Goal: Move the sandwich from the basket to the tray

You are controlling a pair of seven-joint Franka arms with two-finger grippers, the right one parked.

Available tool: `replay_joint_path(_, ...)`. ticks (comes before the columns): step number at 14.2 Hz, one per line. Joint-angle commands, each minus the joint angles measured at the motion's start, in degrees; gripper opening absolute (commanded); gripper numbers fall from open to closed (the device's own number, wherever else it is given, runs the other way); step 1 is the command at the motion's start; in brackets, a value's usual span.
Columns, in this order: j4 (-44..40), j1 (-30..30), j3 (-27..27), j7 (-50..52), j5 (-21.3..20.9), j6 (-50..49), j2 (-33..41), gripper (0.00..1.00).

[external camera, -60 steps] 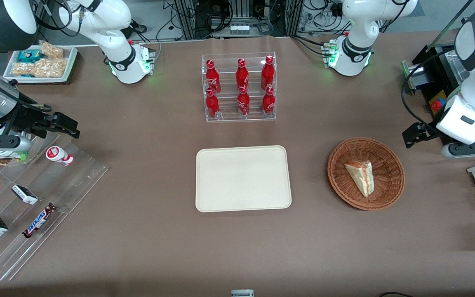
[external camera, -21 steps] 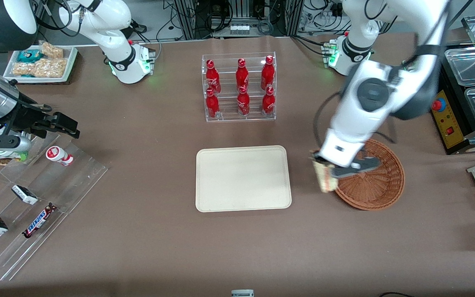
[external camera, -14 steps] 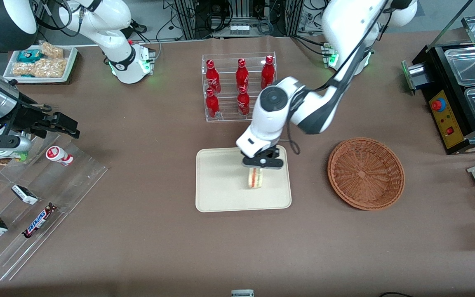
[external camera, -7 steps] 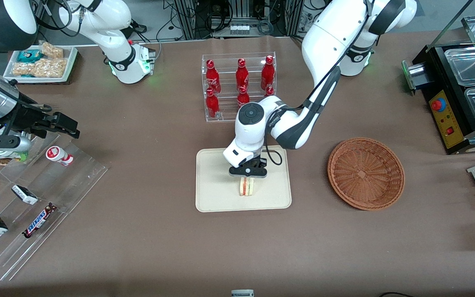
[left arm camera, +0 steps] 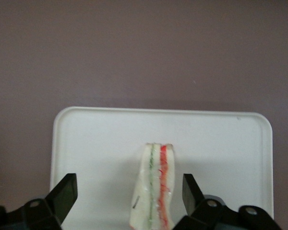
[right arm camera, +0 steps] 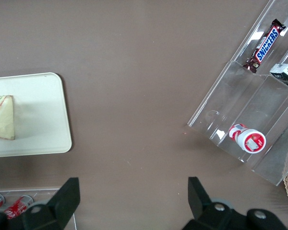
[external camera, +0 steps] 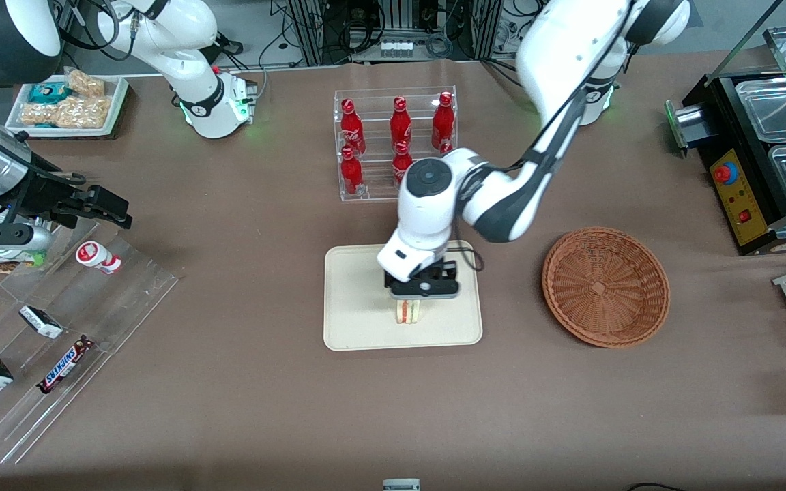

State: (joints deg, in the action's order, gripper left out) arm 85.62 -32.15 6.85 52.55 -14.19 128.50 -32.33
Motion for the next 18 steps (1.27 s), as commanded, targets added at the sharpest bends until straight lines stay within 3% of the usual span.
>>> replay_joint_path(1, 2.9, 7.0, 0.5, 1.9, 0.1, -10.4, 10.8, 1.00)
replay_joint_path(3, 4.4, 12.5, 0.6, -0.6, 2.5, -16.1, 16.2, 1.00)
replay_joint_path(7, 15.9, 23.4, 0.5, -18.7, 7.8, -20.7, 30.0, 1.00)
replay_joint_path(9, 20.2, 29.3, 0.5, -30.0, 12.8, -23.5, 36.0, 1.00)
replay_joint_path(12, 21.7, 33.6, 0.4, -40.9, 14.9, -27.8, 39.0, 1.00)
replay_joint_path(18, 22.8, 36.8, 0.3, -45.1, 15.6, -27.2, 39.4, 1.00)
